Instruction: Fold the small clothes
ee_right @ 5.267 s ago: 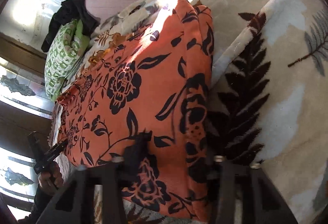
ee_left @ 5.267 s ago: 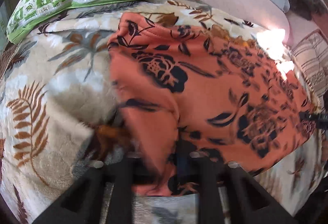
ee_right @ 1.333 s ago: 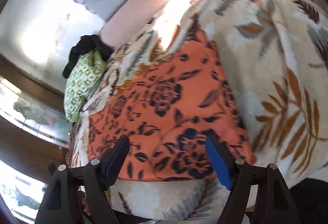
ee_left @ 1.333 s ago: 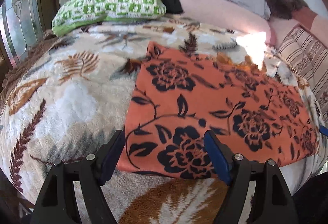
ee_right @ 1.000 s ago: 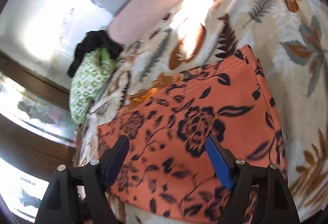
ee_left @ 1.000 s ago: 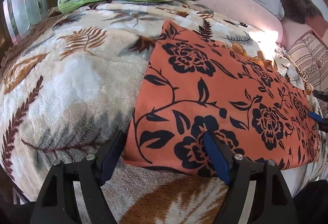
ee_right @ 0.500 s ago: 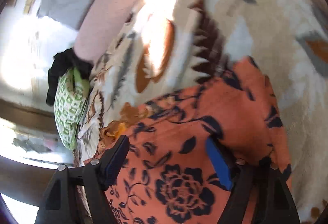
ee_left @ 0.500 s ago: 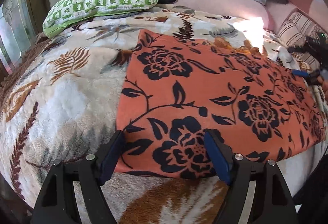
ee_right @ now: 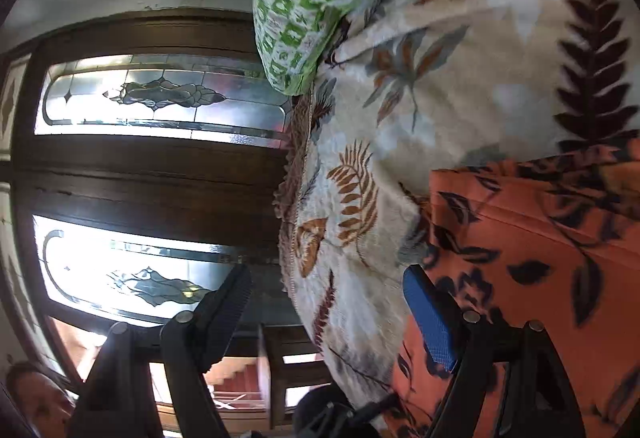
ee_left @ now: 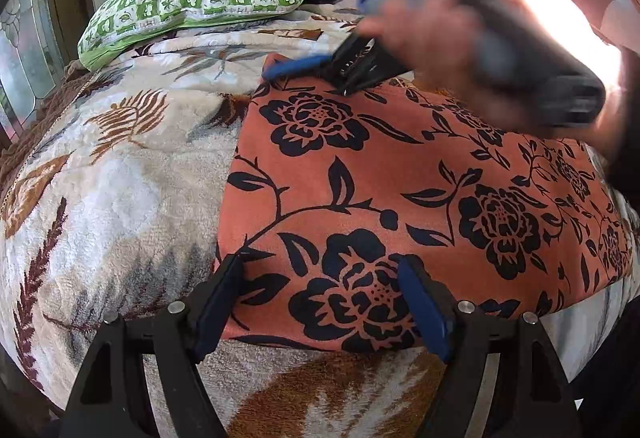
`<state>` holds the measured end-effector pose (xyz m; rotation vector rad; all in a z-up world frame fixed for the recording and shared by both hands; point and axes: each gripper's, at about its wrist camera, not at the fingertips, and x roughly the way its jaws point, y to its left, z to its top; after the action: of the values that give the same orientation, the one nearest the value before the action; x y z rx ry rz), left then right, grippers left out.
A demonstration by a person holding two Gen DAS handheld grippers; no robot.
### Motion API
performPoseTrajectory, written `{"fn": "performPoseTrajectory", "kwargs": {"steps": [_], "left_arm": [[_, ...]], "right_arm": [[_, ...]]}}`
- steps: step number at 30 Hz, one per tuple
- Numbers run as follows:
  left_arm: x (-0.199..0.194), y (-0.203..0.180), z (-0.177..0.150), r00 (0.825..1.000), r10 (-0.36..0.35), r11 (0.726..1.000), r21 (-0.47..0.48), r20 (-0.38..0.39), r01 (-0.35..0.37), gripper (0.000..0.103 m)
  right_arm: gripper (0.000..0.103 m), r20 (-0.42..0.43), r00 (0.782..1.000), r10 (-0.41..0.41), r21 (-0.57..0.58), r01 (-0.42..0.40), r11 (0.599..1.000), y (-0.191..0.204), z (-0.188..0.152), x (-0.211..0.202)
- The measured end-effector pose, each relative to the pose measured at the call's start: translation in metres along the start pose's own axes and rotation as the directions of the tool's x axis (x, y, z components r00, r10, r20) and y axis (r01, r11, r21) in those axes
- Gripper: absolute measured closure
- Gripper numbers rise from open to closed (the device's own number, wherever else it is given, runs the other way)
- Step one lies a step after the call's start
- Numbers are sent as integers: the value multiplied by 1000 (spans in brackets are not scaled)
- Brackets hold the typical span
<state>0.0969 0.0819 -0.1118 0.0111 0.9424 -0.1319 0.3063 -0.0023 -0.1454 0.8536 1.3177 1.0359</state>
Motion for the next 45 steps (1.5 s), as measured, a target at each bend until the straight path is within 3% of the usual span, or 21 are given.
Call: {"fn": "performPoseTrajectory", "kwargs": {"steps": [2, 4, 6, 9, 11, 13, 15, 17, 18, 19, 20, 21, 24, 27, 31, 35, 37, 40, 42, 45], "left_arm": [[0, 2, 1, 1000, -4, 1000, -2, 4, 4, 23], [-1, 3, 1, 1000, -8, 1000, -13, 5, 8, 23], [0, 4, 2, 1000, -7, 1000, -24, 7, 7, 23], [-1, 3, 3, 1000, -9, 999, -31, 12, 9, 23], [-3, 3, 2, 1000, -10, 999, -32, 18, 11, 23], [-5, 2, 0, 1000, -10, 999, -35, 26, 11, 23], [-7, 1, -2, 999, -1, 999, -35, 32, 2, 23], [-8, -1, -4, 999, 11, 1000, -28, 38, -10, 23], [-9, -3, -5, 999, 20, 1000, -22, 46, -19, 23], [-11, -4, -6, 998, 28, 999, -18, 57, -27, 23], [-15, -5, -7, 997, 38, 999, -14, 72, -37, 23], [-19, -5, -7, 996, 44, 999, -14, 83, -43, 23], [-35, -7, -2, 990, 54, 998, -21, 130, -52, 23], [-49, -19, 8, 986, 52, 999, -9, 159, -51, 23], [-56, -41, 15, 987, 36, 999, 20, 157, -39, 23], [-48, -55, 21, 991, 28, 999, 24, 134, -31, 23], [-44, -59, 20, 992, 21, 1000, 17, 121, -24, 23], [-39, -61, 21, 994, 19, 1000, 22, 111, -22, 23], [-36, -61, 20, 994, 24, 999, 25, 110, -27, 23], [-31, -58, 22, 994, 21, 999, 25, 106, -24, 23]], "right_arm": [[23, 63, 994, -93, 69, 88, 994, -24, 15, 4], [23, 136, 990, -22, 122, 6, 993, -31, 11, -10], [23, 170, 985, -13, 45, 5, 999, -14, -7, -32], [23, 225, 974, -2, 25, -3, 1000, -4, -48, -83], [21, 291, 956, -28, 23, 22, 999, -10, -96, -130], [21, 351, 936, -13, 47, -4, 999, -26, -150, -175], [21, 428, 903, -32, 101, -13, 995, -49, -201, -211], [21, 520, 846, -116, 227, -7, 974, -92, -245, -247], [23, 555, 822, -129, 288, -44, 957, -114, -261, -263], [25, 609, 790, -71, 288, -137, 948, -126, -277, -280], [23, 651, 757, -59, 279, -167, 946, -125, -292, -296], [22, 673, 736, -71, 249, -135, 959, -116, -303, -309], [21, 711, 702, -32, 176, -134, 975, -100, -340, -333], [14, 730, 678, -87, 267, -166, 949, -118, -376, -341], [14, 741, 651, -165, 389, -217, 895, -150, -392, -345], [14, 774, 595, -214, 429, -245, 870, -165, -397, -362], [14, 792, 566, -230, 433, -255, 864, -170, -396, -374], [14, 797, 546, -256, 430, -217, 876, -165, -386, -385], [15, 788, 549, -278, 424, -156, 892, -156, -377, -388], [19, 758, 562, -329, 457, -99, 884, -154, -369, -383]]}}
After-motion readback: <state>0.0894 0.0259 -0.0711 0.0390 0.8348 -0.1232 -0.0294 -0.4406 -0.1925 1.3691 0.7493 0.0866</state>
